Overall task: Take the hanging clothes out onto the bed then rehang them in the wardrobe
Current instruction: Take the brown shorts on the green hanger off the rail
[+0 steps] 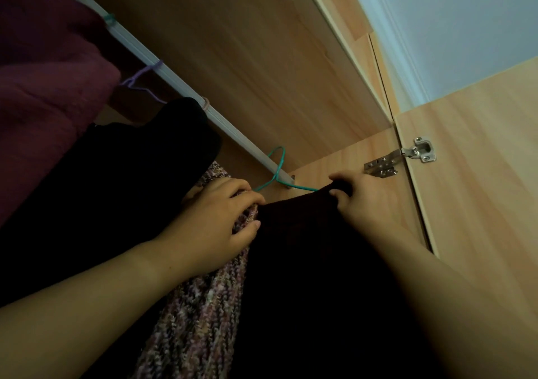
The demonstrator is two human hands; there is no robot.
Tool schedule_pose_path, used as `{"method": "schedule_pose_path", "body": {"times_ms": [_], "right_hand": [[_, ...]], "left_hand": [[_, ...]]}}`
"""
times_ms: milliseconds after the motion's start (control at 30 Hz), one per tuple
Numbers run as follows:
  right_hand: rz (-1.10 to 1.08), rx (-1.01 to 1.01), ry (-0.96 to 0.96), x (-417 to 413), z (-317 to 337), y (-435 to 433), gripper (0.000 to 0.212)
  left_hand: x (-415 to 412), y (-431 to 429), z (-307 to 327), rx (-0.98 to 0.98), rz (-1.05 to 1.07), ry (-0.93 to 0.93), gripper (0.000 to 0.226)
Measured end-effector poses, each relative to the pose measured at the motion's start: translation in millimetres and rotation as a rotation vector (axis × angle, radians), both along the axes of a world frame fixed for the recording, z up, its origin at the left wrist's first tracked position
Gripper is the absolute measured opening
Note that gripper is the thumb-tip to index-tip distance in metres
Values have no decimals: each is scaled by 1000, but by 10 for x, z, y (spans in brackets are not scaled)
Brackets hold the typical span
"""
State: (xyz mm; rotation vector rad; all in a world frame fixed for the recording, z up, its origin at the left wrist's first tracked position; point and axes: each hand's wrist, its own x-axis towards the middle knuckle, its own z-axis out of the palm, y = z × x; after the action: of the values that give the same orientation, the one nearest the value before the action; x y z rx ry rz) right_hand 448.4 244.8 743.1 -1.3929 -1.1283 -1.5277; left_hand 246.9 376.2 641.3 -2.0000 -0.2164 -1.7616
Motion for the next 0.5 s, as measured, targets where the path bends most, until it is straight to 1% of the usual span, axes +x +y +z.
{"method": "schedule_pose_path", "body": {"times_ms": [100, 200, 300, 400, 500], "right_hand": [[-11, -9, 14, -113, -92, 9, 30], [-22, -5, 33, -243, -112, -12, 30], [-24, -78, 1, -364, -37, -6, 30], [-62, -125, -22, -445, -51, 38, 29], [-70, -181, -1, -370, -87, 95, 32]], "left_hand": [[4, -68, -39, -58, 13, 13, 64], [62, -111, -142, -81, 37, 27, 65], [41, -152, -97, -99, -2, 57, 63], [-14, -182, -50, -89, 18, 74, 53], [-31, -184, -70, -70, 19, 58, 57]]}}
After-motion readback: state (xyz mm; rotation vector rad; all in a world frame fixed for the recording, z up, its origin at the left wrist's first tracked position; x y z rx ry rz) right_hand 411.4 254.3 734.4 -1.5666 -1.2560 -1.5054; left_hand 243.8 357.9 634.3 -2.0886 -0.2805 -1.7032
